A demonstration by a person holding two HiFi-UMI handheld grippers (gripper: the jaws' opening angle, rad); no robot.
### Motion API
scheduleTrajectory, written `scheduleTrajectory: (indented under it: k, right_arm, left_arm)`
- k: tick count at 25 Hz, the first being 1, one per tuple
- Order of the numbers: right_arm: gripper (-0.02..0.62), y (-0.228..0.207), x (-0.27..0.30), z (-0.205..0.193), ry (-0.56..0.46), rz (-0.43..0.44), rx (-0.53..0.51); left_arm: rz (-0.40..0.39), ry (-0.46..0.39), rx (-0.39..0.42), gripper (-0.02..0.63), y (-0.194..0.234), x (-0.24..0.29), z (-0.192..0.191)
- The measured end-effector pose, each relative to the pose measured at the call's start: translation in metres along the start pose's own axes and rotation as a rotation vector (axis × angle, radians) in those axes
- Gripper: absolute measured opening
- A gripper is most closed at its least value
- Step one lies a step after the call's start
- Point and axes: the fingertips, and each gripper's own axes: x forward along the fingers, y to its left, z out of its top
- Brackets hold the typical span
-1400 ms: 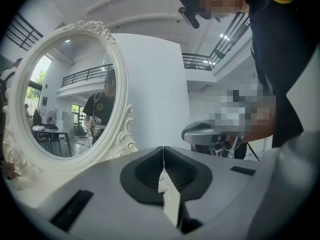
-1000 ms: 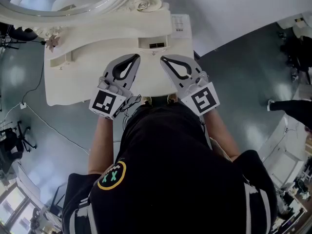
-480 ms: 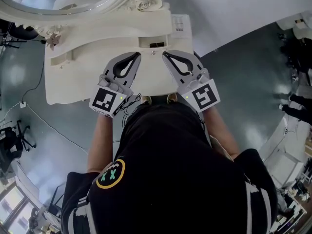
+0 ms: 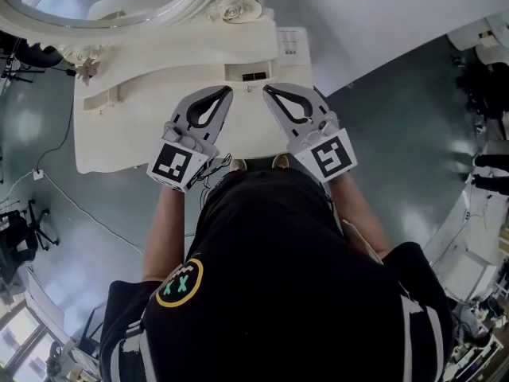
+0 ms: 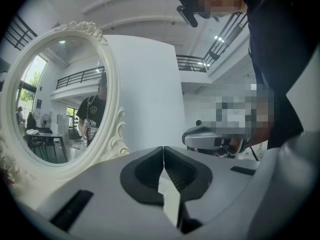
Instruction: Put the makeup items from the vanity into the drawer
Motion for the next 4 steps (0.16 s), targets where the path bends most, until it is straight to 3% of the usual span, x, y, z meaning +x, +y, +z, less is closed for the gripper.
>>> scheduleTrajectory:
  k: [4]
  right_arm:
    - [0.02,-0.0013,-0.0018,-0.0023,0.004,0.001,-0.006]
  left_arm:
    - [-0.016,-0.014,-0.003,0.023,-0.0036,0.0009,-0.0047]
